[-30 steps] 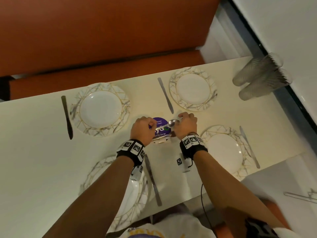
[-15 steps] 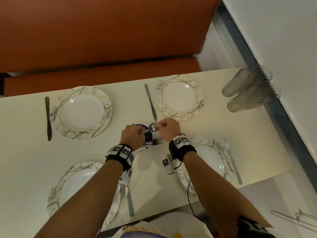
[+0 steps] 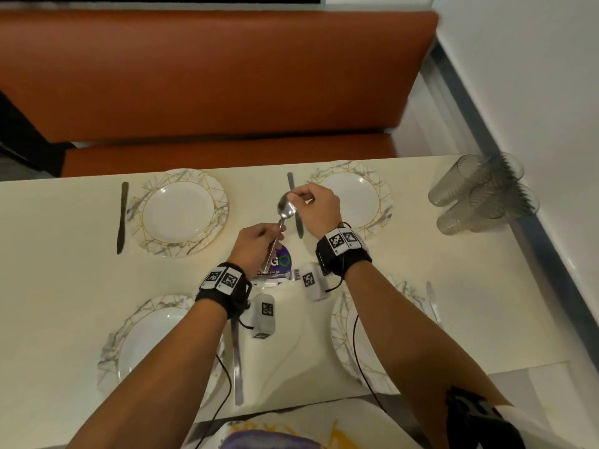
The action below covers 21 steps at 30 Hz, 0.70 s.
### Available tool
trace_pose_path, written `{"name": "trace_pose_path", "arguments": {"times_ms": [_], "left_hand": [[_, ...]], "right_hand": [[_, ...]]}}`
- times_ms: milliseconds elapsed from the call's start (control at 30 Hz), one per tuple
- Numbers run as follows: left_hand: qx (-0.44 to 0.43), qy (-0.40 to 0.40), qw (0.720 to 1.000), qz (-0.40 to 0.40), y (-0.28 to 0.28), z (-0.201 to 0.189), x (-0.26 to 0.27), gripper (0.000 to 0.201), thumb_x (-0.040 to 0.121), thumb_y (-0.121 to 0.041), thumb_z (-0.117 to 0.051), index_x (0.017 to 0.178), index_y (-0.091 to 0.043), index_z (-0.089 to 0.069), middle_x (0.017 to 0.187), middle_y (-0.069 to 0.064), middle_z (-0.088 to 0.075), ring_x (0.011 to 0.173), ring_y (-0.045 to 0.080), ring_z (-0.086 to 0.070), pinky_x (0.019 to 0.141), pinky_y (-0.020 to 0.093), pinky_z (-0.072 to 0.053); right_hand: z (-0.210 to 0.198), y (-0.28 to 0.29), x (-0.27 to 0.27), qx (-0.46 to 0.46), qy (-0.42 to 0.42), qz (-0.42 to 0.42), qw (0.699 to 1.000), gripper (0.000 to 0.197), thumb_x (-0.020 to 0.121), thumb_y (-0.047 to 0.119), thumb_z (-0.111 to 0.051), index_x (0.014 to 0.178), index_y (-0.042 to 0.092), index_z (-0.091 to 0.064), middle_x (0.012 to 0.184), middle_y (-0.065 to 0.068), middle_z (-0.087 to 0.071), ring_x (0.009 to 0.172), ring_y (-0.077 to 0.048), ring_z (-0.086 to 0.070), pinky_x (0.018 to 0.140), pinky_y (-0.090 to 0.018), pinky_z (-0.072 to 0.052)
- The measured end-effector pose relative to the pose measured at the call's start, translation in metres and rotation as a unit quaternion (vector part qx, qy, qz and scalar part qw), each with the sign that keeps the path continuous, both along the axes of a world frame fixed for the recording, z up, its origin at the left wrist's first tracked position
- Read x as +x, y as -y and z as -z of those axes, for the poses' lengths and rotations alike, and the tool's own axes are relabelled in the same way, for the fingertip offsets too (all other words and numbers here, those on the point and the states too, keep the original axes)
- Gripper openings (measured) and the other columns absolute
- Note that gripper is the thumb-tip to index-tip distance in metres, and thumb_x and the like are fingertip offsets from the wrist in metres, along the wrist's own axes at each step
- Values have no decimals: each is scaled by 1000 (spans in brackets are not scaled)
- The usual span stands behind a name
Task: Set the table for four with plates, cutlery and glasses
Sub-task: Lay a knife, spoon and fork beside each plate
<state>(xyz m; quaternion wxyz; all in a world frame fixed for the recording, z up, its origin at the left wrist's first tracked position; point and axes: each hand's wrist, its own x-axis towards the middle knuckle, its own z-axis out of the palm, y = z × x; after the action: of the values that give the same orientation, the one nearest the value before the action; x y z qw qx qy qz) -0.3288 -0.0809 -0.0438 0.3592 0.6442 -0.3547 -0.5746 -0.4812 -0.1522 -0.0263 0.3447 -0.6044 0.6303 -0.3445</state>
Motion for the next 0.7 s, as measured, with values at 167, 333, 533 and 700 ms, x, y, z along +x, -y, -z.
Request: {"name": "trace_pose_path", "arguments": {"times_ms": [167, 333, 533, 700], "left_hand": [[22, -42, 996, -77, -9, -5, 6, 20, 104, -19, -59, 94, -7, -72, 71, 1, -65, 57, 12, -59, 59, 26, -50], [24, -64, 991, -111, -21, -6, 11, 22, 104, -25, -62, 106, -6, -72, 79, 5, -73, 66, 16, -71, 62, 30, -58], [5, -78, 989, -129, -45, -2, 21, 22, 105, -19, -59, 112, -2, -72, 87, 10, -73, 75, 19, -71, 62, 29, -57], [24, -67, 984, -166, -76, 13, 41, 18, 104, -14, -60, 106, -3, -75, 95, 16, -77, 85, 28, -74, 77, 37, -62]], "right_hand": [[0, -17, 14, 68, -17, -34, 997, 34, 86, 41, -74, 107, 13, -72, 92, 3, -70, 83, -10, -63, 72, -24, -48], [9, -41, 32, 106, -33, -72, 991, 30, 86, 42, -74, 97, 15, -75, 95, 2, -76, 87, -12, -68, 80, -28, -54], [8, -60, 48, 107, -15, -65, 992, 19, 88, 31, -74, 92, 12, -74, 90, 0, -74, 77, -9, -62, 71, -21, -46], [21, -89, 49, 161, -3, -46, 986, 19, 92, 33, -68, 92, 16, -75, 82, 4, -73, 75, -13, -69, 71, -26, -53]]}}
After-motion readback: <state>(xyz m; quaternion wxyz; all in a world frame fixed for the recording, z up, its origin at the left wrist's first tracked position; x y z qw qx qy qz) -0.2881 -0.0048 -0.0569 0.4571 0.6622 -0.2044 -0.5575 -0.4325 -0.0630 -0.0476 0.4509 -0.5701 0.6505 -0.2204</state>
